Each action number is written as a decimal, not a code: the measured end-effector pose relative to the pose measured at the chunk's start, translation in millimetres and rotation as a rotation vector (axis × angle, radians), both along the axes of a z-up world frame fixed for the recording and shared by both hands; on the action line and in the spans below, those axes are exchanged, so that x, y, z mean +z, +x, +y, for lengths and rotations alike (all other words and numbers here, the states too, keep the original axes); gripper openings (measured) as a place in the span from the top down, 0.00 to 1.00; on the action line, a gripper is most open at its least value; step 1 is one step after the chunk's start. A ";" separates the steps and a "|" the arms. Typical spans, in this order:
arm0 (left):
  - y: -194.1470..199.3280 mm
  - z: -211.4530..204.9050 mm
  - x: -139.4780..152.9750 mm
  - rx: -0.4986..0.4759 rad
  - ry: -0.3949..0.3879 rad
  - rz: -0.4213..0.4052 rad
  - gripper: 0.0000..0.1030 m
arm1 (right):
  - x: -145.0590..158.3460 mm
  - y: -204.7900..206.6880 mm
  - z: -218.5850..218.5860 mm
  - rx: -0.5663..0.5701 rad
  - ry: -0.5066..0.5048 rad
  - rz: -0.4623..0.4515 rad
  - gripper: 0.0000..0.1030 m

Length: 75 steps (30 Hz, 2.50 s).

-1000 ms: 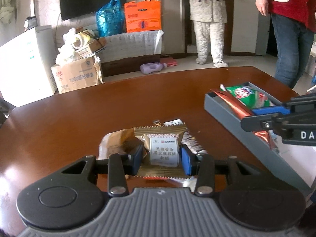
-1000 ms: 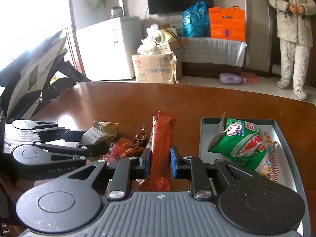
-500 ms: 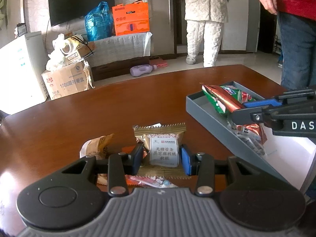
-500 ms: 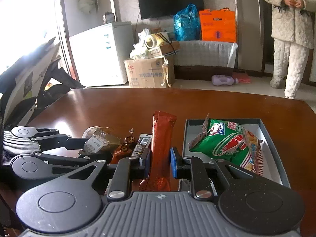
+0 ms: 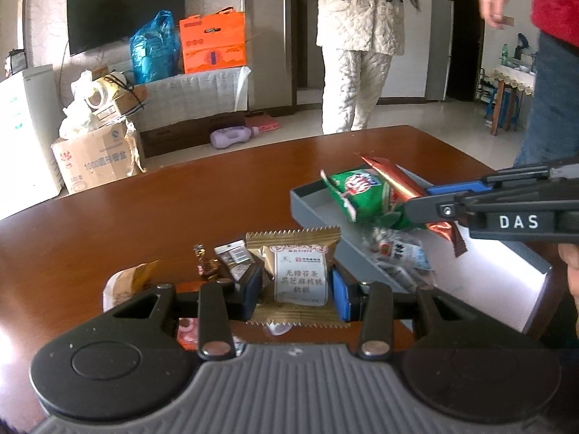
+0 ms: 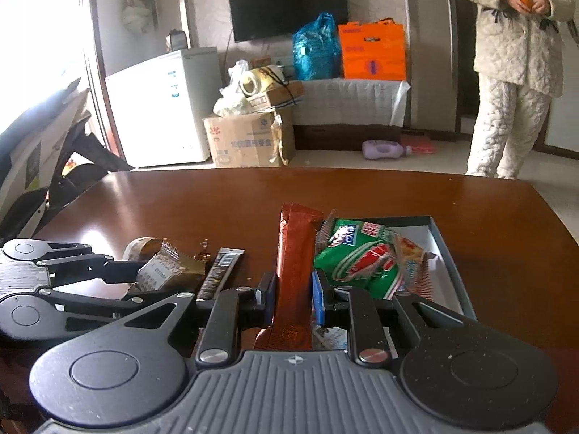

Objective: Organize snacks
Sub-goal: 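Carry pastry with left gripper while right gripper carries red stick over grey box, then open right gripper to drop red stick into box while left gripper releases pastry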

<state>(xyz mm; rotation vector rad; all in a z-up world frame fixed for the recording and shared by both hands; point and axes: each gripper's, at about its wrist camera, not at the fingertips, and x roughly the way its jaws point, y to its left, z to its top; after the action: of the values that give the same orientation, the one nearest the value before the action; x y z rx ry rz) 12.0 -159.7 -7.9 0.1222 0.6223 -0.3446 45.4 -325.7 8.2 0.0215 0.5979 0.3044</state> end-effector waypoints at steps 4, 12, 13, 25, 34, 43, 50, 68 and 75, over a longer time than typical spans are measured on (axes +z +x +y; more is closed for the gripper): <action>0.6 -9.3 0.5 -0.018 0.001 -0.003 0.62 | 1.1 0.0 -3.3 -0.012 0.003 0.000 0.78; -1.0 -26.0 2.6 -0.057 0.007 -0.006 0.62 | 1.7 -1.1 -12.9 -0.026 0.000 -0.004 0.78; -1.2 -29.3 3.5 -0.065 0.010 -0.010 0.62 | 1.6 -1.1 -14.3 -0.028 -0.001 -0.003 0.78; 2.4 -64.7 5.4 -0.107 -0.013 0.004 0.62 | 0.5 3.6 -40.9 -0.088 0.019 0.011 0.78; 16.8 -94.5 0.2 -0.126 -0.017 0.023 0.62 | -6.5 11.2 -49.7 -0.117 0.015 0.031 0.78; 24.0 -112.0 -14.8 -0.147 0.008 0.045 0.62 | -19.1 20.1 -51.8 -0.138 -0.005 0.077 0.78; 30.4 -116.3 -27.5 -0.146 0.017 0.063 0.62 | -24.0 28.8 -41.3 -0.126 -0.038 0.099 0.78; 32.6 -118.4 -48.1 -0.178 0.010 0.070 0.52 | -45.5 44.9 -44.1 -0.147 -0.112 0.176 0.70; 24.8 -119.9 -38.3 -0.206 0.000 0.032 0.36 | -38.0 38.7 -52.4 -0.168 -0.058 0.144 0.66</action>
<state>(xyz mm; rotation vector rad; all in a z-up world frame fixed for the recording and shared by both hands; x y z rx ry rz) 36.8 -279.6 -46.2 0.1818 0.6434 -0.5466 84.1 -378.1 -29.7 0.0378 0.7434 0.1233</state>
